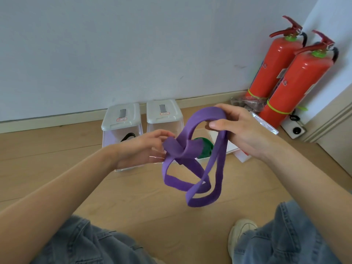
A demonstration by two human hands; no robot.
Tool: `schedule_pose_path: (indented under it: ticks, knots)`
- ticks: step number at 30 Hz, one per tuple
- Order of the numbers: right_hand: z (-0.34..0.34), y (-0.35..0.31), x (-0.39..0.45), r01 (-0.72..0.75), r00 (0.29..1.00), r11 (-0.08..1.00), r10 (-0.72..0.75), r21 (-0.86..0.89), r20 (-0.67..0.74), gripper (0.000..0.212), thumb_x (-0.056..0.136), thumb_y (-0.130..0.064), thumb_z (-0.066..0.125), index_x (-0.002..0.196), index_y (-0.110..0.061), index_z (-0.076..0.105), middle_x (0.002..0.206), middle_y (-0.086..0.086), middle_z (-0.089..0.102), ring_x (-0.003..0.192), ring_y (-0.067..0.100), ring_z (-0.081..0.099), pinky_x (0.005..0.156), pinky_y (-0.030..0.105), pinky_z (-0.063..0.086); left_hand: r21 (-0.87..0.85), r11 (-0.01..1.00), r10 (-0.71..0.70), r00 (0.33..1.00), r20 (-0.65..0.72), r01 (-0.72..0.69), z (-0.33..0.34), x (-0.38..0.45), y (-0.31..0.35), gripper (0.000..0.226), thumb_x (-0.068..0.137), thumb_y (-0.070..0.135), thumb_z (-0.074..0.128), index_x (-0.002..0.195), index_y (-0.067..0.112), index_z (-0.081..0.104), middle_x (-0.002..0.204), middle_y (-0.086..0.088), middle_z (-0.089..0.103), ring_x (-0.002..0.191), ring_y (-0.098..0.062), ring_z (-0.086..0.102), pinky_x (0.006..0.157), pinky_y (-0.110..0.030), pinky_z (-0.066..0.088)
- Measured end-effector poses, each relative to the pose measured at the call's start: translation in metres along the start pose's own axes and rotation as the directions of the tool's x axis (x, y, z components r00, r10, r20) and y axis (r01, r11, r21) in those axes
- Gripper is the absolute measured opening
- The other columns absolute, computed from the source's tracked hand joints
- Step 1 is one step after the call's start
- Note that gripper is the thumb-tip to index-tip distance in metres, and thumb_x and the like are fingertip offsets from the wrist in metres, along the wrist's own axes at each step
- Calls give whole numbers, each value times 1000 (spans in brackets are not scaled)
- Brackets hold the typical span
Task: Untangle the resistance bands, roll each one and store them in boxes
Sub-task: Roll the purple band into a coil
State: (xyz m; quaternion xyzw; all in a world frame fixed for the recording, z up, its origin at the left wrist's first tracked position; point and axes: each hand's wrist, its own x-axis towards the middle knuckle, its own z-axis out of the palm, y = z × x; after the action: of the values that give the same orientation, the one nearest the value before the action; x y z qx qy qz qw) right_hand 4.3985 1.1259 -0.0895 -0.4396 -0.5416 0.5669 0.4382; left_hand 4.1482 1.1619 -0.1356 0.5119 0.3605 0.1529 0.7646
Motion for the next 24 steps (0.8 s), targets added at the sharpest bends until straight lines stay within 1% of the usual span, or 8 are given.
schedule_pose_path:
  ticks: [2,4,8,11,15,19,21,24]
  knots:
    - [0,2,-2,-6,999,995,11,-96,48,19,69,-11,67,84,-22,70,80,-1,63,82,18,56,76,25,44,-69,997,-33,999,-15,32,-3,-3,1,31,68,29,75,95,17,69,104,2,66,94,-22,65,83,-30,54]
    - [4,4,-3,-1,994,985,18,-171,103,21,69,-11,68,90,-15,69,83,3,62,82,17,56,76,25,45,103,992,-58,992,-108,69,4,1,-5,28,70,37,78,87,16,69,90,4,70,85,-13,67,74,-21,54]
    - [9,6,-3,-28,986,971,66,-236,155,28,71,-8,72,98,-3,64,89,10,63,82,15,58,73,22,48,377,901,-76,933,-352,216,15,11,-13,17,77,4,67,71,16,56,66,0,60,63,-11,53,58,-14,42]
    - [2,8,-4,-54,988,895,112,-443,105,21,73,-1,73,91,-11,67,79,5,63,72,10,56,68,25,46,300,925,-2,794,-608,232,-10,5,-6,23,78,-3,53,63,14,53,62,-5,50,65,-18,47,55,-20,39]
    - [-3,23,-1,-106,994,627,93,-771,-61,14,69,-13,74,71,-21,63,60,-4,53,55,4,45,52,13,34,142,984,49,597,-801,109,-39,-12,2,21,86,0,45,69,11,46,68,-6,45,57,-15,47,49,-21,47]
    - [-7,33,3,-108,971,460,239,-881,6,23,68,-30,78,75,-24,57,73,-12,56,72,7,52,59,15,36,-151,972,24,716,-698,-180,-31,-17,16,26,80,-14,34,68,8,40,69,-8,47,58,-18,56,63,-30,48]
    - [0,39,3,-140,928,598,356,-789,105,43,68,-40,79,104,-30,58,106,-19,60,100,-1,54,81,12,40,-140,963,90,764,-639,-230,-17,-15,25,25,80,-14,33,71,7,43,67,-7,50,58,-20,59,65,-33,49]
    - [17,37,8,-147,972,819,223,-555,72,67,59,-60,71,117,-33,51,124,-17,54,117,0,50,99,21,38,-4,977,184,861,-475,-211,10,-12,34,30,81,-14,32,75,11,47,57,-4,53,54,-19,62,62,-32,53]
